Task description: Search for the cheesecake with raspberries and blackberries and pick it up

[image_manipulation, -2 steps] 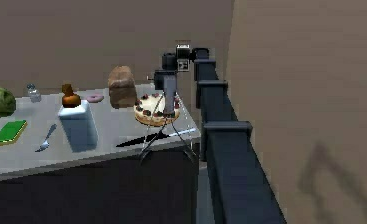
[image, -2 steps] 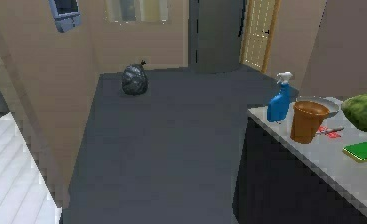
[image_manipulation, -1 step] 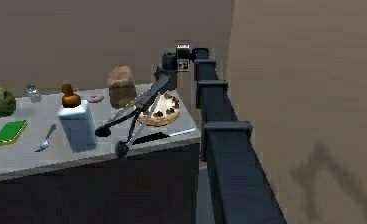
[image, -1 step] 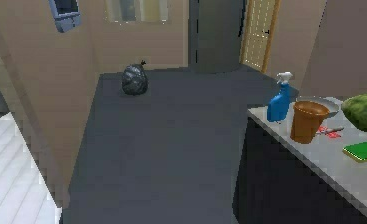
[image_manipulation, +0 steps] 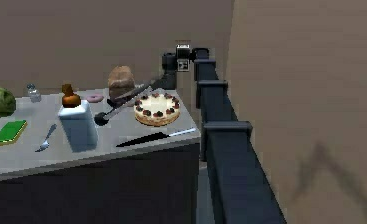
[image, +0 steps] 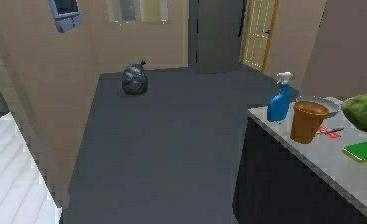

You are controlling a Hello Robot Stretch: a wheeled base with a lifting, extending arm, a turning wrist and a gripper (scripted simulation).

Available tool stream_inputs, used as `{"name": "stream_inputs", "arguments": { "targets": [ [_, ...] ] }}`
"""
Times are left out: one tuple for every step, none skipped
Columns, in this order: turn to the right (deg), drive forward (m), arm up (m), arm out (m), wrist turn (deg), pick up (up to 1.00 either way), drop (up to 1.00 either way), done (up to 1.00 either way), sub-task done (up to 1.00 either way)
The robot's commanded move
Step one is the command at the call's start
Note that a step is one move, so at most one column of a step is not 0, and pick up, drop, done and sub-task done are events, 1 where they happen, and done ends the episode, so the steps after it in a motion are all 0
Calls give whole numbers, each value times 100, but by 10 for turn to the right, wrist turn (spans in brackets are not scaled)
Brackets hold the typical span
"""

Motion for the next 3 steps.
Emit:
{"name": "stream_inputs", "arguments": {
  "targets": [
    [0, 0, 0, 0, 450, 0, 0, 0, 0],
    [0, 0, 0, 0, 180, 0, 0, 0, 0],
    [0, 0, -16, 0, 0, 0, 0, 0, 0]
  ]
}}
